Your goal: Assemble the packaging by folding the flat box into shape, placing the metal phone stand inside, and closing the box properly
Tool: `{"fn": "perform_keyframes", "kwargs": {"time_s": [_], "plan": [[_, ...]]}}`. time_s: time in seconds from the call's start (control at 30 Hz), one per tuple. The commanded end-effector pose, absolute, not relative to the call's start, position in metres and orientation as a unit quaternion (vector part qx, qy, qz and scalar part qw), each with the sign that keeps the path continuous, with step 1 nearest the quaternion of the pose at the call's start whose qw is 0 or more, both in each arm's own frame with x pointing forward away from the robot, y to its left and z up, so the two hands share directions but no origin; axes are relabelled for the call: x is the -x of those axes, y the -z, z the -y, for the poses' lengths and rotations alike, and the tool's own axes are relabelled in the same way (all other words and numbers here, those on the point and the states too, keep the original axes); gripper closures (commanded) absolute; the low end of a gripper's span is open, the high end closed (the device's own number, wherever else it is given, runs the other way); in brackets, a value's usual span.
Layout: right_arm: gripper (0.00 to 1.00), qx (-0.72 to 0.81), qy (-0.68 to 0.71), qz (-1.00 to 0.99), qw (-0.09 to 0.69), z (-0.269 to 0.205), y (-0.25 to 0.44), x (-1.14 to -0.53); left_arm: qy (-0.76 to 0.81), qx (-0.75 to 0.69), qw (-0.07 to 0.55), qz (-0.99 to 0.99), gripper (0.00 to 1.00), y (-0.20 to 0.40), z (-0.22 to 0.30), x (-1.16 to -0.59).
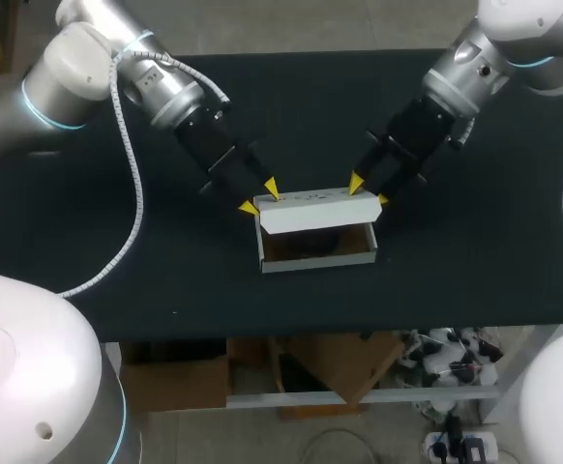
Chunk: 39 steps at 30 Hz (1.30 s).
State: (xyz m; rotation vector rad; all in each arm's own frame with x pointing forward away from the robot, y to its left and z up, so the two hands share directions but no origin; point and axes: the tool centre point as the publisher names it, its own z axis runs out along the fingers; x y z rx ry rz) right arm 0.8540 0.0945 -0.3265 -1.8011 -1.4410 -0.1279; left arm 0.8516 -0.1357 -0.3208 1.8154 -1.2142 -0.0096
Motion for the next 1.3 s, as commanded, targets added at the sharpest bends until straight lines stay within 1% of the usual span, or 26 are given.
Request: {"fn": "perform_keyframes", "kwargs": {"time_s": [0.03, 0.4, 0.6, 1.3], "plan": [[0.59, 0.713, 0.051, 0.571, 0.403, -0.0984, 0.3242, -0.8554, -0.002, -0.739, 0.464, 0.490, 0.58, 0.3213, 0.1378, -0.8495], [0.60, 0.713, 0.050, 0.571, 0.404, -0.0995, 0.3245, -0.8573, -0.012, -0.729, 0.486, 0.481, 0.56, 0.3128, 0.1382, -0.8542], [0.60, 0.712, 0.050, 0.572, 0.404, -0.1008, 0.3247, -0.8579, -0.022, -0.728, 0.498, 0.470, 0.58, 0.3135, 0.1387, -0.8560], [0.60, 0.711, 0.050, 0.573, 0.404, -0.1019, 0.3252, -0.8577, -0.044, -0.733, 0.503, 0.456, 0.62, 0.3142, 0.1393, -0.8542]]}}
